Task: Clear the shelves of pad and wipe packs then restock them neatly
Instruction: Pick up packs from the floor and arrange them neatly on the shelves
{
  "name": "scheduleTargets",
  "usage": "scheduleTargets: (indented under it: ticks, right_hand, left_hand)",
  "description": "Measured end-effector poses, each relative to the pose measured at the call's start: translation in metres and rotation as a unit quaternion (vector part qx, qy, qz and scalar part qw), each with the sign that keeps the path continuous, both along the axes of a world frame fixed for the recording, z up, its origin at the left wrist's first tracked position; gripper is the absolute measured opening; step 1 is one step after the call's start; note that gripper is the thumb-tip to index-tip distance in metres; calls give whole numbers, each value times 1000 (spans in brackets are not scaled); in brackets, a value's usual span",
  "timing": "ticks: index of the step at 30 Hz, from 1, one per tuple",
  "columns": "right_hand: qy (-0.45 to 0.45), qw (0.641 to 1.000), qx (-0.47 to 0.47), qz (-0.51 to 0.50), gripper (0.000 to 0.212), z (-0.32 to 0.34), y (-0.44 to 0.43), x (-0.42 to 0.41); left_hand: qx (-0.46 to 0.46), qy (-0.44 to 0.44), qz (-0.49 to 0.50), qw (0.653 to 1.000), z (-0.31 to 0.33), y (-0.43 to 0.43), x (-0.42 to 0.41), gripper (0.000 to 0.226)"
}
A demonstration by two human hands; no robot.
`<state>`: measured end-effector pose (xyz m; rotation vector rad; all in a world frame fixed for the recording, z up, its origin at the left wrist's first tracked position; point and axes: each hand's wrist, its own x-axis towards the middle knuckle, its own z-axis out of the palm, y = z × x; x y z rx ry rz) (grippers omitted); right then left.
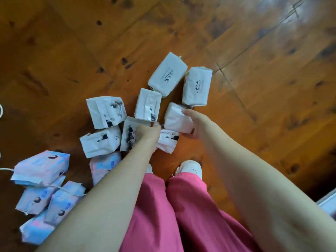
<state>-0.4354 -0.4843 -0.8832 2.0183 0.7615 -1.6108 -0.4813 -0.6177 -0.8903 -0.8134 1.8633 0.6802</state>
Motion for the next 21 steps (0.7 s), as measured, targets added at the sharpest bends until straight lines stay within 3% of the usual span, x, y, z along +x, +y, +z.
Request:
scheduleTargets:
  ticks: [5, 11, 13, 16, 21]
  right_hand:
    - [-5, 1000, 10, -23, 33, 55, -2, 20]
    - [18, 989, 20, -147, 16, 170, -4, 64]
    - [33, 982, 23, -185, 11, 215, 0, 78]
    - [73, 979, 47, -185, 18, 287, 6, 97]
    - [151, 967, 149, -139, 40, 400, 13, 125]
  left_hand:
    - [0, 10, -44, 999, 47, -6, 13, 49]
    - [21, 75, -66, 995, 181, -10, 27, 30]
    - [38, 71, -32, 996, 229, -8, 30, 39]
    - [62, 81, -6, 995, 291, -5, 35, 59]
    - [135, 99, -15, 986, 395, 16, 36, 41]
